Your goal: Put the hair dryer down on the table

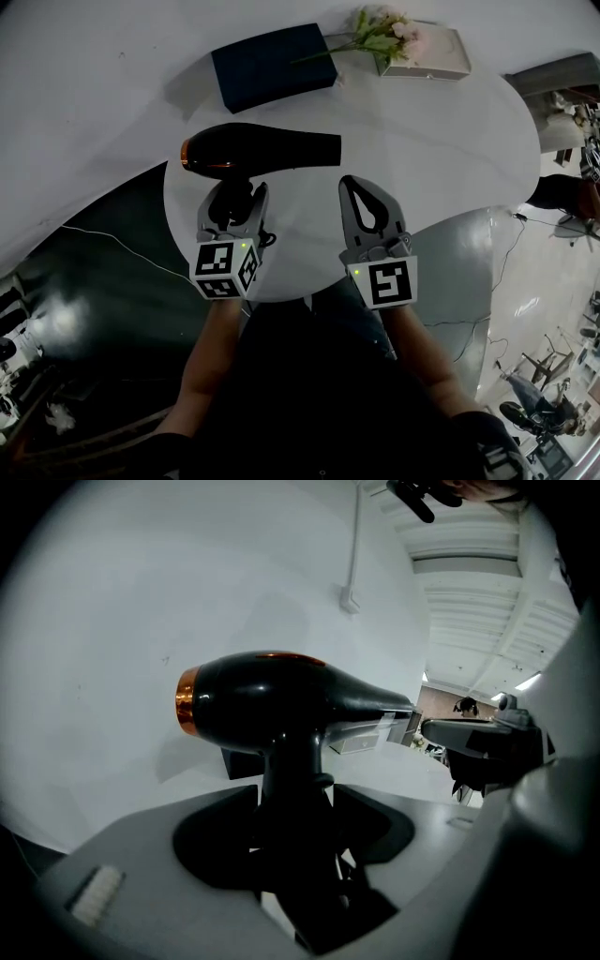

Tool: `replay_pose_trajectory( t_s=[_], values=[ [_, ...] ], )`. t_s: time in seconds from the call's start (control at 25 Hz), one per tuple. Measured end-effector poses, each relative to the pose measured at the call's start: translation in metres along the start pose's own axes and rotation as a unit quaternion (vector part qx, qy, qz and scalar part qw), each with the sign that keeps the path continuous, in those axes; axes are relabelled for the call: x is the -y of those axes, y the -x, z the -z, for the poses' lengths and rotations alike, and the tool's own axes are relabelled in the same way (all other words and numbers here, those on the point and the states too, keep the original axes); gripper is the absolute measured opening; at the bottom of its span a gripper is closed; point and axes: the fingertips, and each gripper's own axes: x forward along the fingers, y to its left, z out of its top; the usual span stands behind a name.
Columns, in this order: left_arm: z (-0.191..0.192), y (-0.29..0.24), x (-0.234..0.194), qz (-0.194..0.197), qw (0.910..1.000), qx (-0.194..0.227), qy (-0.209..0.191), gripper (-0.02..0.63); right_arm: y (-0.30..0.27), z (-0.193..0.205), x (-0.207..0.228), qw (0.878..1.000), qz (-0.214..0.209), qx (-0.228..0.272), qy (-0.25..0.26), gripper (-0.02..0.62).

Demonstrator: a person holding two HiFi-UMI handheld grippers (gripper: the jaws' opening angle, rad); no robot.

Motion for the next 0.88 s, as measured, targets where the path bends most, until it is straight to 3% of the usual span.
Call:
replay_pose_trajectory(
  t_s=[0.24,0.6,0.88],
  values=[
    [0.009,-0.018,-0.003,0.002,0.9995,-0.028,0.010,0.262,-0.005,0.008,0.005,1.000,0.005,-0.008,-0.008,0.012],
    [0.035,-0.043,-0.009,0.000,0.9943,-0.103,0.027,0.262,-0.019,0.013,0.013,1.000,0.004,-0.012,-0.018,0.012],
    [0.042,-0.058,-0.013,0.005,0.9893,-0.132,0.060,0.261,-0.028,0.019,0.020,0.999,0.004,-0.020,-0.026,0.012]
  ],
)
